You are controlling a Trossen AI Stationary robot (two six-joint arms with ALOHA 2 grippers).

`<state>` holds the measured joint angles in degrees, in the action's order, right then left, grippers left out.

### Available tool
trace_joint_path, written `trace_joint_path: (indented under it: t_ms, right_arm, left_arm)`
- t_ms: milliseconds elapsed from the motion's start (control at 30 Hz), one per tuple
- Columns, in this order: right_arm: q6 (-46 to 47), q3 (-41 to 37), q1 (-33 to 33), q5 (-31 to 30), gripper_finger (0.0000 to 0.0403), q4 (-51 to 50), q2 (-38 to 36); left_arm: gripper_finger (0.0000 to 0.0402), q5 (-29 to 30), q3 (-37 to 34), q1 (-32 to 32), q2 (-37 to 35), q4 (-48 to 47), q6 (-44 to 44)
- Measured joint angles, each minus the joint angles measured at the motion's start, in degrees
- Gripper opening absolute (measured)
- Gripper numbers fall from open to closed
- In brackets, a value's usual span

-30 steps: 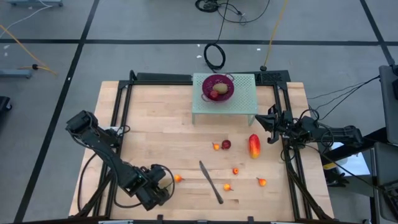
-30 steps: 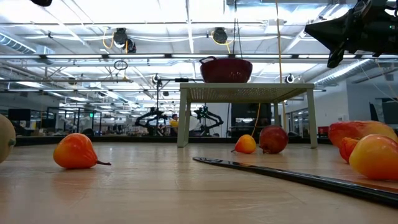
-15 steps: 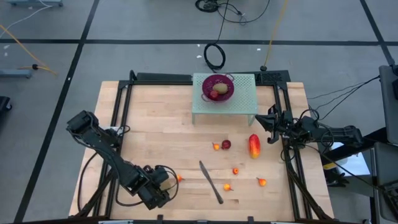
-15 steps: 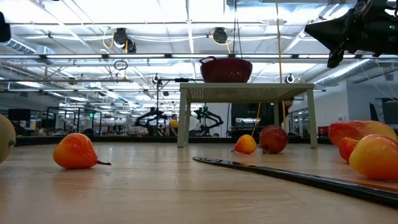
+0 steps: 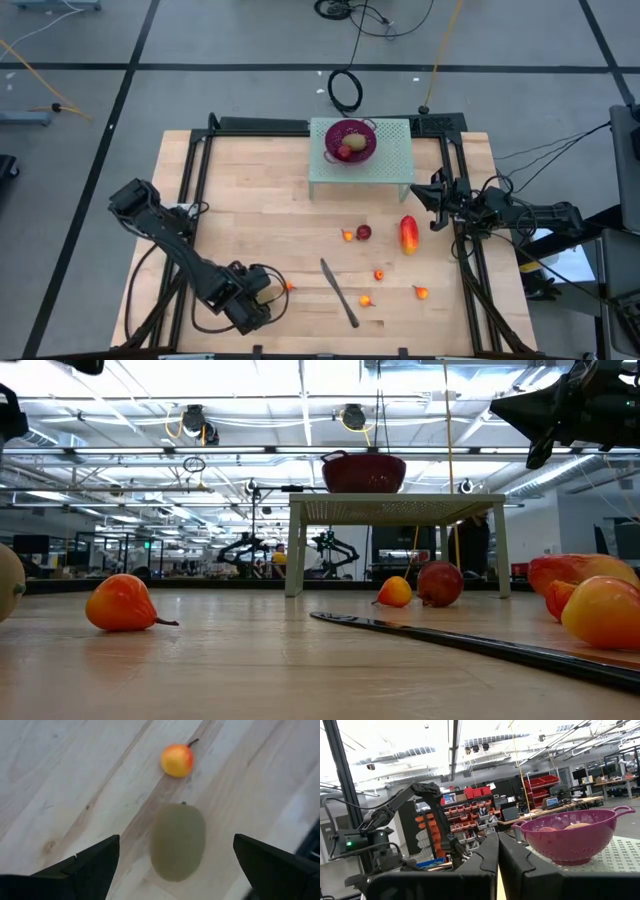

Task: Pick & Place Fruit
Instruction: Put the brown kiwi into the violet strainer bowl on the shelf

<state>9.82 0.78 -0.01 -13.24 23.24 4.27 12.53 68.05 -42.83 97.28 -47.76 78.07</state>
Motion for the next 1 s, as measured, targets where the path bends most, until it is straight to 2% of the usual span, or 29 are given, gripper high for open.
trace_joint_path:
  t_ms: [633, 1000]
  right_arm:
    - [0.0, 0.02, -0.01, 0.01, 0.0, -0.17, -0.02]
    - [0.0, 0.02, -0.02, 0.03, 0.0, -2.93, 0.0]
  left_arm:
    - [0.039, -2.09, 0.0, 0.88, 8.15, -0.01, -1.48]
    - [0.039, -2.07, 0.0, 0.82, 8.56, -0.12, -1.91]
